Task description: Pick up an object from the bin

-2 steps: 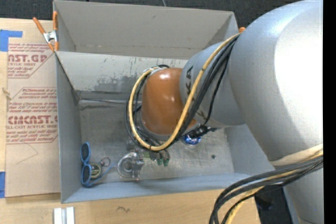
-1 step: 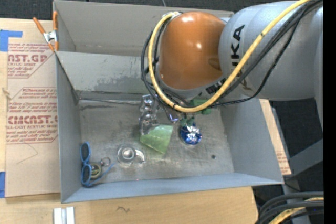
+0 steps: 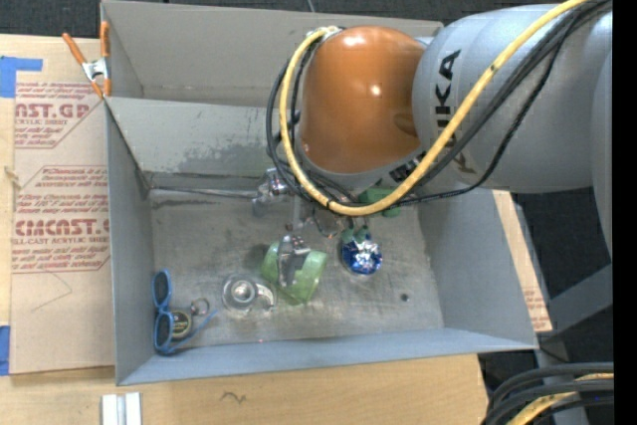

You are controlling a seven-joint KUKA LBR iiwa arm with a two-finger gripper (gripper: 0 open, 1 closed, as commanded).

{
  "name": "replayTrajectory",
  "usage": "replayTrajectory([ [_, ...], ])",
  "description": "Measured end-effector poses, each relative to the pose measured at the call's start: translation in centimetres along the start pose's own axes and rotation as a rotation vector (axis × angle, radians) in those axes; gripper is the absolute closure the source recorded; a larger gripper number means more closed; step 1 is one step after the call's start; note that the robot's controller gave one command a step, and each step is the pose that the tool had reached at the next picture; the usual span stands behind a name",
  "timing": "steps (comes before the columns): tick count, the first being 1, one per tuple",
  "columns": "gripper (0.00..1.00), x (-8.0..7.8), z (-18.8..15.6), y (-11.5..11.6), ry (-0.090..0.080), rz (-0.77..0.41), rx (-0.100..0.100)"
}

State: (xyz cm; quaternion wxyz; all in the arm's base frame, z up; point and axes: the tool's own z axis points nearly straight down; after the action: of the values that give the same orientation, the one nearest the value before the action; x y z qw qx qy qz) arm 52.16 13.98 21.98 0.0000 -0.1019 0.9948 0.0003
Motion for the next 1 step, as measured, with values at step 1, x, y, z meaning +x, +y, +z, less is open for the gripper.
replayTrajectory([
  [1,0.0,1.93,11.13,-4.6,-0.005,-0.067,0.0],
])
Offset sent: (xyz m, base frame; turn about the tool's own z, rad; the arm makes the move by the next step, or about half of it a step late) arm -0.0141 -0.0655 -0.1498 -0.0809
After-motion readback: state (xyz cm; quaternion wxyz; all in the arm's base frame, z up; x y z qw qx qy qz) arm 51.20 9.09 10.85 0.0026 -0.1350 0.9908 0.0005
